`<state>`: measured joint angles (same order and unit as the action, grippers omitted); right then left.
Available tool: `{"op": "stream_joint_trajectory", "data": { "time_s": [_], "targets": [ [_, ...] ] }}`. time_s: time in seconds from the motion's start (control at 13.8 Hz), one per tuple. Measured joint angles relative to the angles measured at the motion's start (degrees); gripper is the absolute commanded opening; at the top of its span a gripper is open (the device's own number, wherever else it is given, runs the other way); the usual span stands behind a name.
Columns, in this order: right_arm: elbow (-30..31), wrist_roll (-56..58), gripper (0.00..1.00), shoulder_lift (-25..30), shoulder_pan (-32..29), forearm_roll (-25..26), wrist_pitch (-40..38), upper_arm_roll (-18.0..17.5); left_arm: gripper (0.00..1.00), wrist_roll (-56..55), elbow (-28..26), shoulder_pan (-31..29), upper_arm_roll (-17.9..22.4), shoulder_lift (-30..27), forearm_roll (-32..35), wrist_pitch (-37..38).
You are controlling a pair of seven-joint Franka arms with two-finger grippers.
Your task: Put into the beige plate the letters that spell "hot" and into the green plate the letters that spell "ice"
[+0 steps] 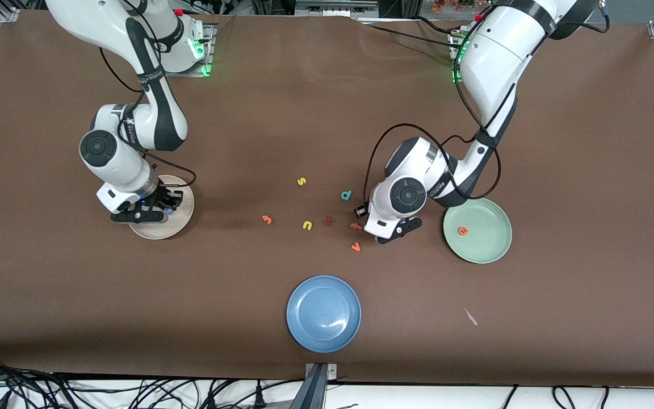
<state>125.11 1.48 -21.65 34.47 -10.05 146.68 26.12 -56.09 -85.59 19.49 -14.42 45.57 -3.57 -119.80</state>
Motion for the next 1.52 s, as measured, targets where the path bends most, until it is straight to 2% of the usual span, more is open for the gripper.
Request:
{"op": "stream_joint_trajectory", "data": {
  "time_s": [0.07, 0.43, 0.51, 0.58, 0.87, 1.01, 1.16, 1.23, 1.52],
  "targets": [
    [0.84, 0.83, 1.0, 0.21, 0.0, -0.01, 1.25, 0.19, 0.49, -0.01, 0.0, -0.25, 0.1, 0.21, 0.0, -0.06],
    [0.85, -2.94, 1.0, 0.56, 0.25, -0.28, 1.7, -0.62, 0.45, -0.06, 0.0, -0.48, 0.11, 1.46, 0.0, -0.85],
    [0.49, -6.81, 1.0, 0.6, 0.28, -0.37, 1.7, -1.83, 0.4, -0.07, 0.0, -0.48, 0.12, 1.66, 0.0, -1.02],
    [-0.07, -11.61, 1.0, 0.6, 0.35, -0.39, 1.7, -3.49, 0.37, -0.07, 0.0, -0.49, 0.14, 1.8, 0.0, -1.26],
    [-4.08, -30.99, 1.0, -0.9, 1.05, -0.38, 1.69, -11.98, 0.37, -0.1, 0.01, -0.58, 0.22, 2.2, 0.0, -2.46],
    [-8.64, -35.74, 1.0, -3.94, 1.44, -0.38, 1.16, -15.62, 0.27, -0.1, 0.01, -0.72, 0.26, 2.22, 0.0, -2.59],
    [-13.72, -36.13, 1.0, -7.22, 1.91, -0.25, -1.42, -17.13, 0.05, -0.13, 0.01, -0.87, 0.34, 2.23, 0.0, -2.62],
    [-15.94, -34.24, 1.0, -8.63, 2.14, -0.15, -2.99, -17.31, 0.0, -0.17, 0.02, -1.07, 0.46, 2.23, 0.0, -2.65],
    [-20.27, -22.36, 1.0, -11.82, 2.37, -0.15, -5.47, -17.33, 0.0, -0.17, 0.12, -1.91, 0.56, 2.23, 0.0, -2.68]
  ]
}}
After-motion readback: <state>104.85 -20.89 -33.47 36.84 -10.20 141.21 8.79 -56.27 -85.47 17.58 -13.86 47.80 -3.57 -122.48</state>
